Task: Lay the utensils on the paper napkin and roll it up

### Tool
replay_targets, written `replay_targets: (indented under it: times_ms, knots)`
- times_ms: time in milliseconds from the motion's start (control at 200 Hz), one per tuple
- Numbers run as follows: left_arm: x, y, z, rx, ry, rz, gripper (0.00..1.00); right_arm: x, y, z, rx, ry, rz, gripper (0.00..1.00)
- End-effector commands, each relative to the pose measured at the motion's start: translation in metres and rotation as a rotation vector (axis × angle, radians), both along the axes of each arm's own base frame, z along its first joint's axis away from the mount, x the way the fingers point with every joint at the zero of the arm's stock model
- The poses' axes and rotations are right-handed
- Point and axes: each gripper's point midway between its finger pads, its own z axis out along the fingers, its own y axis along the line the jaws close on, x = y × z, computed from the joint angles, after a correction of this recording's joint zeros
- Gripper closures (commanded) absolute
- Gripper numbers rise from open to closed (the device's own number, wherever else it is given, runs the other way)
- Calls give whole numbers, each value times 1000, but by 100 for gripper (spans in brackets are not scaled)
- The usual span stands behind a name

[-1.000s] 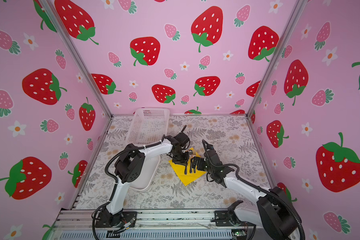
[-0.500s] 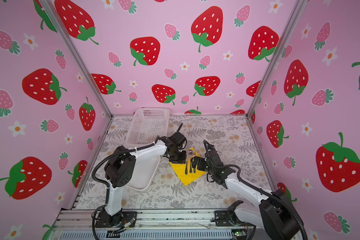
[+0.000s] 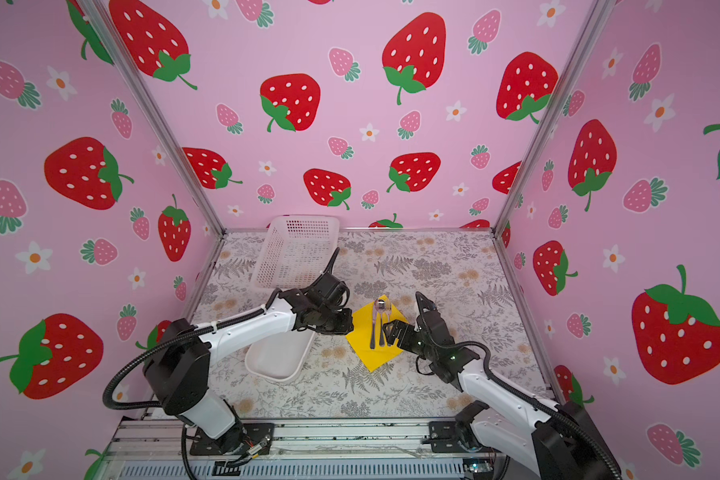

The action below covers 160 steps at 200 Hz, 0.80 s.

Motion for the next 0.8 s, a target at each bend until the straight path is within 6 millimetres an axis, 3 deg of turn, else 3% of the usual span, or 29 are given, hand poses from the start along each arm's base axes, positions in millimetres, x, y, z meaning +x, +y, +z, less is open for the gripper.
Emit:
replay_targets:
  times_ms: [0,315,545,695,795]
  knots:
    - [-1,6,12,-30,-83,-9,78,-11,5,6,94,43,-26,5]
    - [-3,20,32,-69,-188,-17,74,-29,21,8,126,71,-40,15]
    - [3,35,43,-64,-238,19,71,-28,36,2,99,128,-28,17]
    - [-5,42,38,-81,-222,31,68,-38,50,-1,122,202,2,21]
    - [-15,42,32,-92,-187,16,67,-45,47,-9,138,252,-51,22]
